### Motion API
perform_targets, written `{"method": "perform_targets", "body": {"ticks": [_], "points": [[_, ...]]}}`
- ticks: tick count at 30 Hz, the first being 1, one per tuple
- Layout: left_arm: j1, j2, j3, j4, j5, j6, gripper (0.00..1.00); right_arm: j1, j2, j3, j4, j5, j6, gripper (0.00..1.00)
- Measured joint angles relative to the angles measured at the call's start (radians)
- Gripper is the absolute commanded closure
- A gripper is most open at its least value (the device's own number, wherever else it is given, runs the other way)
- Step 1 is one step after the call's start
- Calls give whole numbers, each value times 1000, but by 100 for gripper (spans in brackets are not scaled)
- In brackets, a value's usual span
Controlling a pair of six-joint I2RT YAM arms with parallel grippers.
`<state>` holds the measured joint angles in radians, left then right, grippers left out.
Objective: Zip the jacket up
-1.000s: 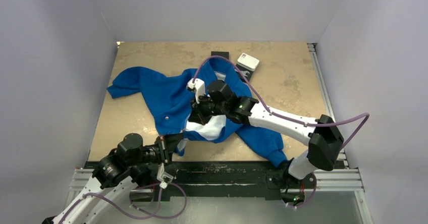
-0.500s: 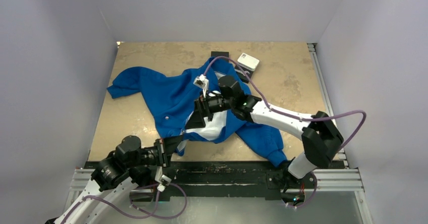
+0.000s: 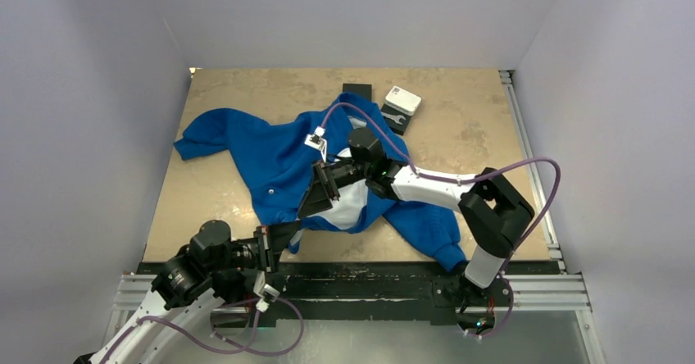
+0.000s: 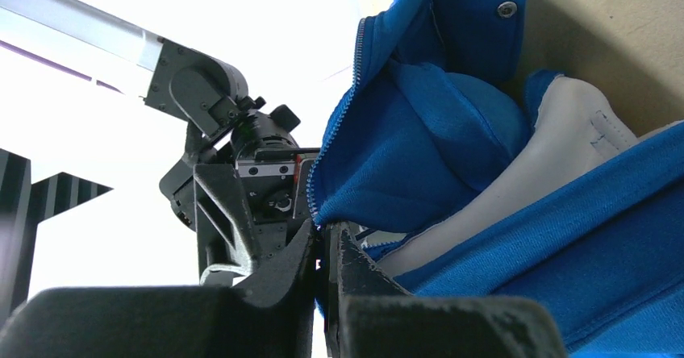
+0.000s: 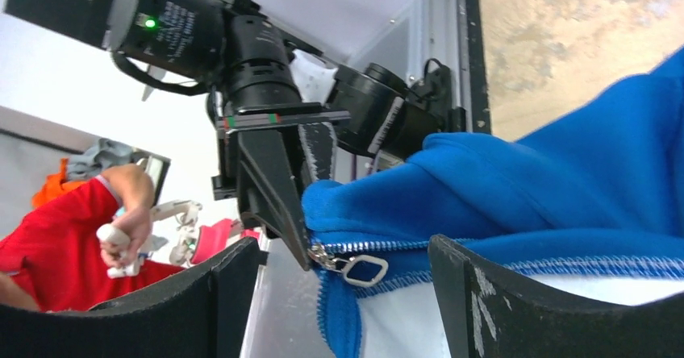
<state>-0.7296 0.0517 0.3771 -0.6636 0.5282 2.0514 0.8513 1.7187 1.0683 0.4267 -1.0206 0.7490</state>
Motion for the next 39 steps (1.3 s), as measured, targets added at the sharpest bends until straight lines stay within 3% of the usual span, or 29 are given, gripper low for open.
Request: {"method": "perform_targets", "body": {"ticks": [11, 28, 31, 34, 36, 39], "points": [[0, -7, 0, 13, 11, 0, 100, -2, 69, -118, 559, -132, 426, 35], [0, -27, 0, -5, 9, 0, 100, -53, 76, -141, 899, -136, 639, 48], [0, -27, 0, -7, 8, 0, 100, -53, 75, -145, 851, -125, 596, 40], [0, -27, 0, -6, 8, 0, 100, -53, 70, -111, 579, -90, 404, 31], [0, -27, 0, -4, 8, 0, 100, -51, 70, -64, 374, -62, 278, 30], [0, -27, 0, -3, 8, 0, 100, -45, 70, -39, 245, -45, 186, 36]]}}
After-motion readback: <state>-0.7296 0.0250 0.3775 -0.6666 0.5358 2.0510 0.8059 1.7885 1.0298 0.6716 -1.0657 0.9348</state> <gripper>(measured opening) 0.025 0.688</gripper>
